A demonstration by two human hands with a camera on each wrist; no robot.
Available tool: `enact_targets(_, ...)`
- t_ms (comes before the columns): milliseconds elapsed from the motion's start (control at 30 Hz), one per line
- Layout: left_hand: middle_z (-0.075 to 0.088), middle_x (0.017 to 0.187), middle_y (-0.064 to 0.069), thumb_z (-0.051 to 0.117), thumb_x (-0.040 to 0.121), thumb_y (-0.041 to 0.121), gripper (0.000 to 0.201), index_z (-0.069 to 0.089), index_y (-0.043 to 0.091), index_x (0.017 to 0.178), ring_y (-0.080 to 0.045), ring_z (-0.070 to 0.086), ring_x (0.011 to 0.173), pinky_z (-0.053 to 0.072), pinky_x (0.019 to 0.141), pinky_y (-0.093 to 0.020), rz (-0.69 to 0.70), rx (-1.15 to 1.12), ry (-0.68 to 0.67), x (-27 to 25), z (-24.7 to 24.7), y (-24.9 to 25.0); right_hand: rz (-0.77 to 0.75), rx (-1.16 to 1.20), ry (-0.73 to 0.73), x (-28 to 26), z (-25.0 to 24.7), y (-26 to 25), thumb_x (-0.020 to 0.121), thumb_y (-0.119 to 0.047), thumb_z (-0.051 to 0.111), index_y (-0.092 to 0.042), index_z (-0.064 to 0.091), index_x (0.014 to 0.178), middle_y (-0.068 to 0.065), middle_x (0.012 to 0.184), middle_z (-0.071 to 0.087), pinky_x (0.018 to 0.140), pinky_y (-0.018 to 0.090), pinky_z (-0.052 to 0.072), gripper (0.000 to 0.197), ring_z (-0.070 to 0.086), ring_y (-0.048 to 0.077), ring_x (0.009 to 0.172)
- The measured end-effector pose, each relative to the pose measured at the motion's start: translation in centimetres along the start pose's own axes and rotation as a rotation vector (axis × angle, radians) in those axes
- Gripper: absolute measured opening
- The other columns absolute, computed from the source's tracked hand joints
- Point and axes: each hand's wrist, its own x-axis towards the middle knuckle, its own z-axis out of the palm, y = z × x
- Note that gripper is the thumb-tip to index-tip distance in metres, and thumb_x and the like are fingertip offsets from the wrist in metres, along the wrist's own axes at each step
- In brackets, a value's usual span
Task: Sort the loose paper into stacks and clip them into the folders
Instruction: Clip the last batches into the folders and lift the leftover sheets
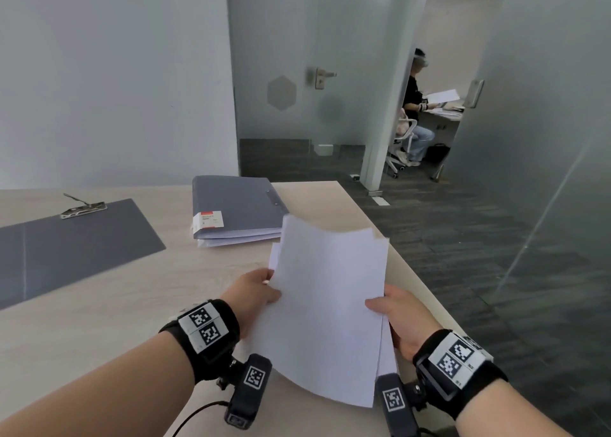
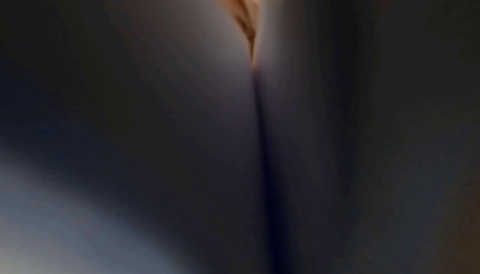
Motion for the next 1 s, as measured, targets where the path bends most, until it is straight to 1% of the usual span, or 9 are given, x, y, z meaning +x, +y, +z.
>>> enact_targets(133, 0.071, 0.103, -0.019, 0.06, 0.067, 0.006, 0.037, 0.064, 0.012, 0.104, -0.033, 0.068, 0.083, 0.055, 0.085, -0.052, 0.268, -0.119, -0.03, -1.0, -0.7, 3.3, -0.231, 0.14, 0.055, -0.9, 0.3, -3.3, 0.095, 0.0, 0.054, -0.013, 0.071, 0.108, 0.009, 0.106, 0.077, 0.088, 0.043, 0.055, 0.024, 0.072, 0.029, 0.1)
enact_targets(300, 0.073, 0.098, -0.007, 0.058, 0.086, -0.002, 0.025, 0.063, 0.012, 0.106, -0.026, 0.068, 0.084, 0.055, 0.08, -0.04, 0.439, -0.214, -0.004, -1.1, -0.9, 6.0, -0.451, 0.225, 0.061, -1.4, 1.3, -6.8, 0.098, -0.011, 0.056, -0.015, 0.069, 0.108, 0.005, 0.109, 0.076, 0.084, 0.035, 0.056, 0.016, 0.073, 0.021, 0.1)
enact_targets(367, 0.073, 0.104, -0.006, 0.06, 0.088, 0.002, 0.026, 0.062, 0.012, 0.113, -0.024, 0.069, 0.089, 0.055, 0.081, -0.038, 0.448, -0.201, -0.001, -1.2, -1.0, 5.3, -0.473, 0.231, 0.059, -1.6, 1.7, -6.4, 0.094, -0.021, 0.061, -0.016, 0.068, 0.111, 0.005, 0.112, 0.075, 0.088, 0.038, 0.055, 0.019, 0.072, 0.022, 0.103)
enact_targets(467, 0.074, 0.111, -0.002, 0.063, 0.09, 0.007, 0.031, 0.062, 0.015, 0.12, -0.02, 0.071, 0.097, 0.055, 0.085, -0.036, 0.433, -0.15, 0.001, -1.1, -0.8, 2.6, -0.469, 0.199, 0.04, -1.7, 2.2, -4.2, 0.085, -0.031, 0.065, -0.016, 0.065, 0.121, 0.003, 0.118, 0.074, 0.095, 0.039, 0.052, 0.039, 0.069, 0.021, 0.11)
enact_targets(633, 0.076, 0.105, 0.0, 0.071, 0.087, 0.018, 0.026, 0.068, 0.018, 0.112, -0.022, 0.072, 0.096, 0.056, 0.089, -0.043, 0.396, -0.111, 0.059, -0.7, 0.3, -0.6, -0.402, 0.177, 0.023, -1.9, 2.3, -2.2, 0.078, -0.034, 0.071, -0.018, 0.069, 0.113, 0.004, 0.11, 0.076, 0.086, 0.037, 0.056, 0.038, 0.072, 0.023, 0.103)
enact_targets(767, 0.076, 0.102, -0.005, 0.069, 0.089, 0.014, 0.02, 0.069, 0.015, 0.109, -0.03, 0.072, 0.096, 0.058, 0.084, -0.043, 0.379, -0.163, 0.078, -0.5, 0.5, -0.6, -0.372, 0.16, 0.02, -2.2, 2.4, -2.3, 0.088, -0.017, 0.068, -0.015, 0.072, 0.109, 0.006, 0.107, 0.077, 0.085, 0.039, 0.055, 0.021, 0.073, 0.024, 0.099)
enact_targets(867, 0.075, 0.104, -0.008, 0.066, 0.09, 0.011, 0.022, 0.066, 0.011, 0.112, -0.028, 0.072, 0.094, 0.058, 0.079, -0.039, 0.392, -0.256, 0.091, -0.5, -0.3, 0.3, -0.342, 0.081, -0.015, -2.0, 2.8, -2.5, 0.092, -0.015, 0.066, -0.016, 0.072, 0.111, 0.005, 0.107, 0.077, 0.088, 0.043, 0.056, 0.02, 0.073, 0.025, 0.1)
enact_targets(933, 0.075, 0.105, -0.008, 0.068, 0.089, 0.011, 0.025, 0.065, 0.01, 0.114, -0.025, 0.072, 0.093, 0.057, 0.078, -0.037, 0.4, -0.286, 0.101, -0.6, -1.3, 1.0, -0.347, -0.037, -0.033, -1.8, 3.6, -2.5, 0.094, -0.016, 0.064, -0.018, 0.072, 0.111, -0.001, 0.107, 0.077, 0.092, 0.042, 0.055, 0.019, 0.073, 0.019, 0.101)
enact_targets(1000, 0.075, 0.107, -0.009, 0.071, 0.085, 0.015, 0.032, 0.065, 0.009, 0.116, -0.029, 0.071, 0.097, 0.057, 0.085, -0.041, 0.398, -0.27, 0.096, -0.8, -2.9, 1.5, -0.379, -0.165, -0.025, -1.8, 4.8, -2.5, 0.096, -0.02, 0.063, -0.025, 0.072, 0.106, -0.011, 0.102, 0.077, 0.092, 0.032, 0.053, 0.015, 0.071, 0.006, 0.098)
